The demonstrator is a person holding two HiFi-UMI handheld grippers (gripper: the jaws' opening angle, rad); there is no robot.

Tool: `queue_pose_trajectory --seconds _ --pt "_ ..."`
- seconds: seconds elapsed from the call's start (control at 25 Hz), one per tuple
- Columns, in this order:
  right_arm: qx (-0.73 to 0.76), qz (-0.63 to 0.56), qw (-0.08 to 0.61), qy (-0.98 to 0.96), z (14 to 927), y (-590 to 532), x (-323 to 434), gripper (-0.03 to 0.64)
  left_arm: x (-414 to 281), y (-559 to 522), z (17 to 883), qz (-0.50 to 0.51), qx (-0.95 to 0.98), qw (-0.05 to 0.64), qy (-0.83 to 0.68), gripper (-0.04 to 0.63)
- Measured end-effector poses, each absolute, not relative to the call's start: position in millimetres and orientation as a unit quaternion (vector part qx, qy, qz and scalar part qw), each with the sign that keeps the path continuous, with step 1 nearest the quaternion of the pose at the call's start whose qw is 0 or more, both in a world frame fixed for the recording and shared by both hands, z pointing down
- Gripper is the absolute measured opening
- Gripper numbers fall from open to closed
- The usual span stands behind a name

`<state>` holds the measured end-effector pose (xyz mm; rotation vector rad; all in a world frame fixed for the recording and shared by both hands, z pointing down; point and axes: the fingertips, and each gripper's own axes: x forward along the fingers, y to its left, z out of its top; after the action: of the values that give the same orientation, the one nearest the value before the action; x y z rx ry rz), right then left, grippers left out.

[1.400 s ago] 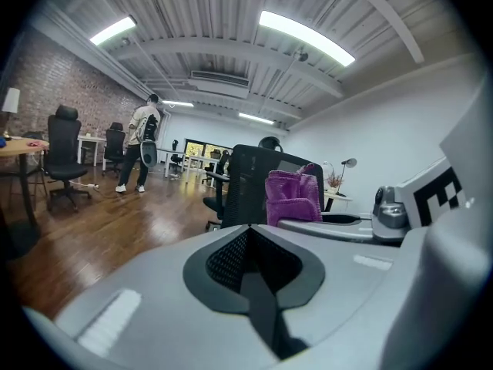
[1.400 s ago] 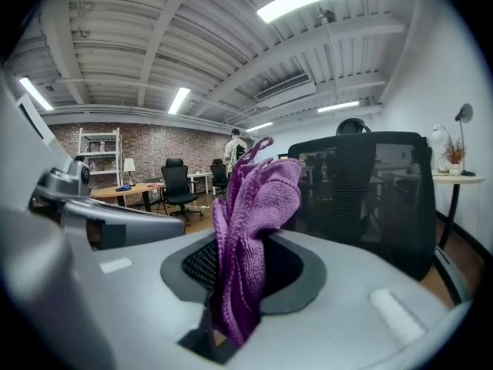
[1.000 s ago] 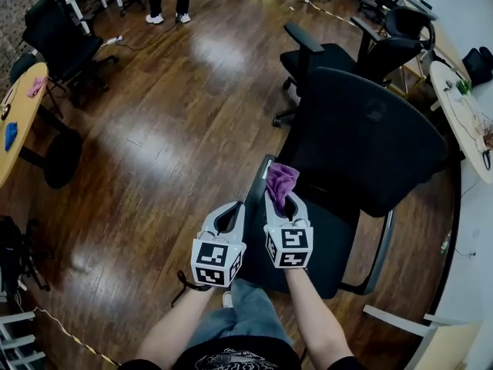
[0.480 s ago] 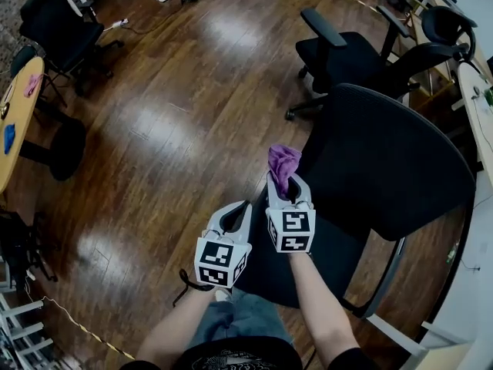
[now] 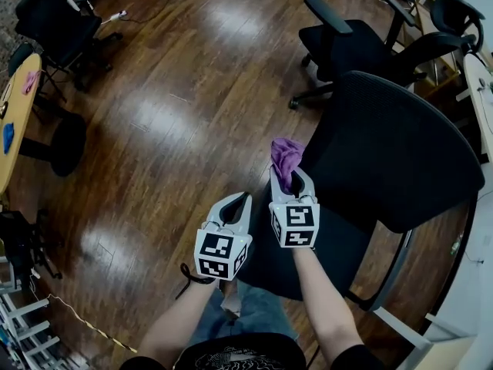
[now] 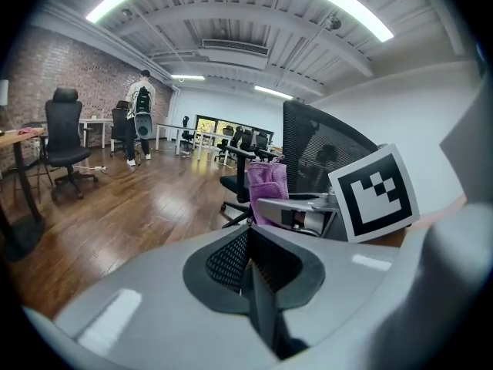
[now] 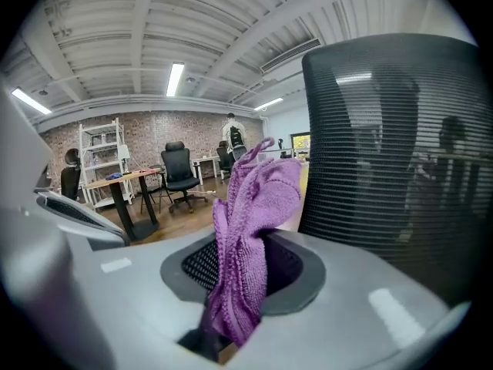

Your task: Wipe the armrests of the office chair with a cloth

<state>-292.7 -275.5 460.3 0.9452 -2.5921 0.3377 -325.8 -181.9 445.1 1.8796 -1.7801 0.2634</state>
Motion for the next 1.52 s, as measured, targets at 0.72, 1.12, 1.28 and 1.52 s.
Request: queue_pose_trajectory --seconds 0.72,1.12,1.28,1.52 --pt "0.38 0.143 0.188 -0.894 464.5 -127.1 -289.0 0.1 -328.0 -82.1 457.4 0.117 0.746 0.272 -0.596 0.005" --pt "0.415 0.15 0.186 -0.878 470.1 -39.9 -269.6 0.1 -324.5 -9.8 461.8 0.12 0.766 0.271 -0.57 0.005" --pt "0.426 0.159 0.183 -0.872 473.4 -7.6 -262.4 0.1 -319.9 17.4 464.8 0.125 0.771 0.278 -0.559 0.005" --pt "0.425 0.183 0.182 -0.867 493.0 37.0 -259.4 0.1 -313.1 46.1 474.9 0.133 0.774 0.284 -0.55 0.005"
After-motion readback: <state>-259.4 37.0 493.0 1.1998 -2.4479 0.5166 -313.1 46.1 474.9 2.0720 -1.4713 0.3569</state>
